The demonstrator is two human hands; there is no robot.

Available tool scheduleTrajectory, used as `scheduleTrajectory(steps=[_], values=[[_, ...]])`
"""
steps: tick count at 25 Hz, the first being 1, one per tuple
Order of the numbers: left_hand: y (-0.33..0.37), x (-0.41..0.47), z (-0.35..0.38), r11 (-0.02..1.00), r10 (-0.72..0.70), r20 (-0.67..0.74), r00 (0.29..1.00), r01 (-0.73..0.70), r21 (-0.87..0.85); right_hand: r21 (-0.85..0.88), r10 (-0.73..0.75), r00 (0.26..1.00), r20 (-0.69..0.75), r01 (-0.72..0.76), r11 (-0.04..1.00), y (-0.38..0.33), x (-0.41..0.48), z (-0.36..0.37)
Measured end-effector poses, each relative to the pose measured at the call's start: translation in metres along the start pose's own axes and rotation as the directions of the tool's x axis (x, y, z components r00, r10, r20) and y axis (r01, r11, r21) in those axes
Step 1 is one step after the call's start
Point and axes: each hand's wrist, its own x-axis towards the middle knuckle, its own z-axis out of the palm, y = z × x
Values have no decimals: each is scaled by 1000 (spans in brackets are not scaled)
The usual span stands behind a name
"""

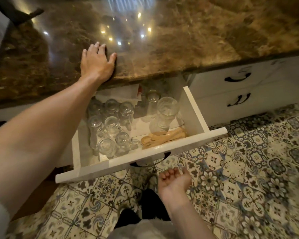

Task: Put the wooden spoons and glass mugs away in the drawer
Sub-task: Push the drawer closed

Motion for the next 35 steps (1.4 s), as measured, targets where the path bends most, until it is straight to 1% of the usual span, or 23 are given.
scheduleTrajectory(steps=[3,7,10,12,16,18,20,22,23,25,26,27,28,29,30,31,32,33,34,35], values=[[0,-2,0,1000,-7,7,1000,7,7,0,104,995,1,-104,995,23,9,0],[1,-4,1,1000,-6,-6,1000,6,0,-59,157,988,-11,-158,986,35,11,9],[1,-5,2,1000,-3,-35,999,3,-4,-40,191,981,-7,-192,981,38,9,21],[1,-6,3,1000,-10,-43,999,9,-7,-12,187,982,-27,-187,982,41,7,34],[2,-8,2,999,-24,-65,998,21,-44,11,203,958,-202,-205,979,44,6,53],[2,-8,3,999,-21,-70,997,18,-41,-22,193,956,-222,-202,979,44,7,57],[2,-7,4,999,-14,-80,997,11,-43,-65,203,956,-212,-221,973,44,8,65],[2,-7,4,998,-21,-89,996,16,-57,-47,214,958,-193,-227,973,44,10,73],[2,-6,5,998,-20,-92,996,14,-63,-60,197,960,-201,-213,975,44,9,77],[1,-6,5,997,-17,-89,996,10,-73,-145,140,972,-189,-169,975,43,8,83],[1,-5,4,997,-21,-88,996,14,-75,-260,85,974,-211,-140,955,42,8,90],[1,-5,4,997,-27,-88,996,21,-74,-286,91,973,-213,-152,946,44,7,93],[1,-4,5,997,-35,-88,996,28,-70,-240,113,967,-228,-168,956,43,8,96],[0,-3,5,997,-40,-87,995,34,-68,-253,136,967,-217,-190,949,45,9,103],[0,-3,6,997,-40,-82,996,35,-68,-346,115,965,-235,-194,918,45,14,109],[1,-1,5,997,-40,-78,996,34,-70,-382,94,964,-248,-186,905,45,15,116],[1,0,6,997,-42,-78,996,36,-70,-444,59,977,-204,-146,884,47,13,122],[1,1,6,997,-45,-82,996,39,-68,-499,23,978,-208,-127,857,47,12,124],[0,2,6,997,-47,-86,995,41,-68,-480,5,980,-199,-102,872,45,15,127],[0,4,6,997,-49,-86,995,43,-67,-297,45,973,-226,-112,948,44,18,134]])
